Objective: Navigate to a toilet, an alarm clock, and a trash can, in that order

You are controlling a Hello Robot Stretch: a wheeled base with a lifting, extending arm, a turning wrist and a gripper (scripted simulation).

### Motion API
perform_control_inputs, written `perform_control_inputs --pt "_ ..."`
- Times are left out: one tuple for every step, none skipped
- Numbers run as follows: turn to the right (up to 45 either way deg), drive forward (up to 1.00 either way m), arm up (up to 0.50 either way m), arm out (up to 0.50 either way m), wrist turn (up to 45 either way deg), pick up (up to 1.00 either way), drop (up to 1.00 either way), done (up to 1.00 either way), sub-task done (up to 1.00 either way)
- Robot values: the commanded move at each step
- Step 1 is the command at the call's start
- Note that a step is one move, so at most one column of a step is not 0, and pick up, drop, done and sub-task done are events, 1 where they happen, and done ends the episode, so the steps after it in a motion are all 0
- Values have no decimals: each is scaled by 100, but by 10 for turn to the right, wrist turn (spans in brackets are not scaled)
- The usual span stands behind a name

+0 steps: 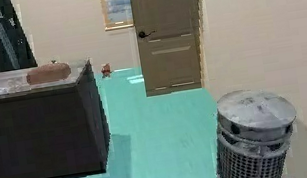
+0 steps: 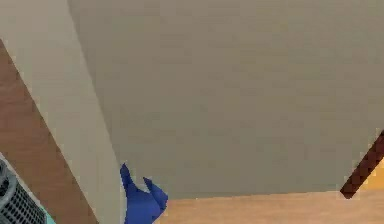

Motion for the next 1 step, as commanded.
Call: perform_control_inputs --pt "270 0 0 0 0 0 0 0 0"
